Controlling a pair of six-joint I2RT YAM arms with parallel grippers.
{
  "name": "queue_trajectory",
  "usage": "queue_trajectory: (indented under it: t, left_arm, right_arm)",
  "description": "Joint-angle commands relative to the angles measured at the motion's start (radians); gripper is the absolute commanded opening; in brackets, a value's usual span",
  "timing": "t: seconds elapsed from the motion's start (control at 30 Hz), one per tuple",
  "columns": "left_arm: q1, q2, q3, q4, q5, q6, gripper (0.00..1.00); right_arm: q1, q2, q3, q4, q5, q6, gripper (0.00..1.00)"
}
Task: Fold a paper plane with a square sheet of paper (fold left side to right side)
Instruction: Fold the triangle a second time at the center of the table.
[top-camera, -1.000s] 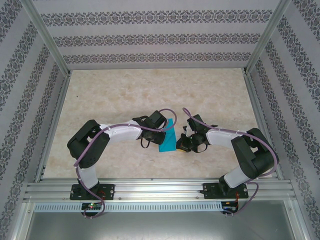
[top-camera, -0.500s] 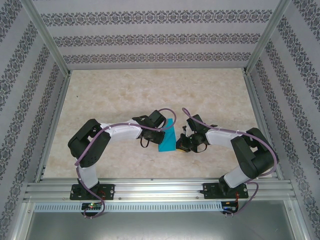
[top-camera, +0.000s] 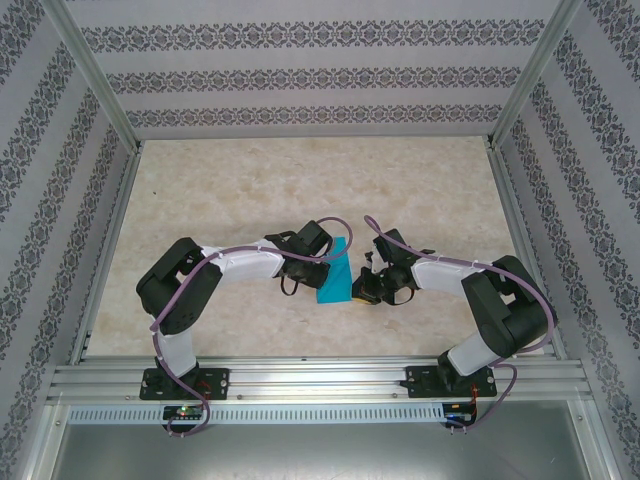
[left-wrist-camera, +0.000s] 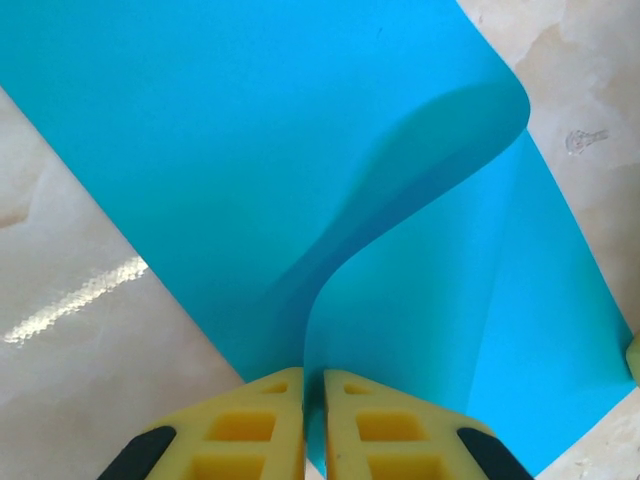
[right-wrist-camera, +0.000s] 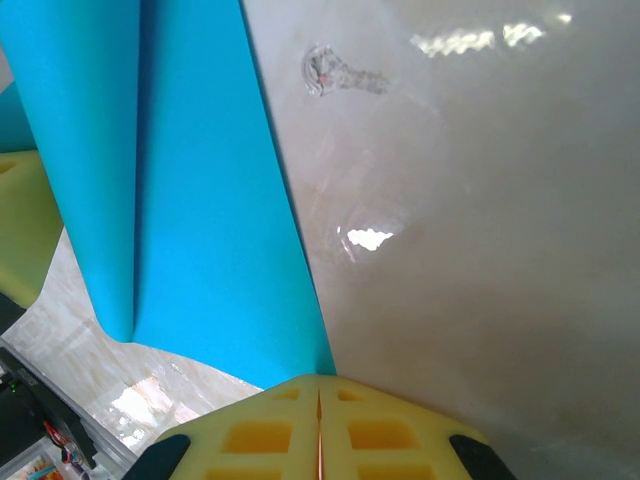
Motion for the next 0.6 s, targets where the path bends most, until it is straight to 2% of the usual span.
queue_trajectory:
  t: [0.0, 0.57]
  left_arm:
    - [0.013, -0.004, -0.014, -0.008, -0.021, 0.007, 0.13]
    - [0.013, 0.030, -0.022, 0.013, -0.013, 0.000, 0.13]
  right_arm:
    - [0.026, 0.044, -0.010, -0.032, 0.065, -0.021, 0.08]
    - [0.022, 0.004, 0.012, -0.063, 0.060, -0.038, 0.11]
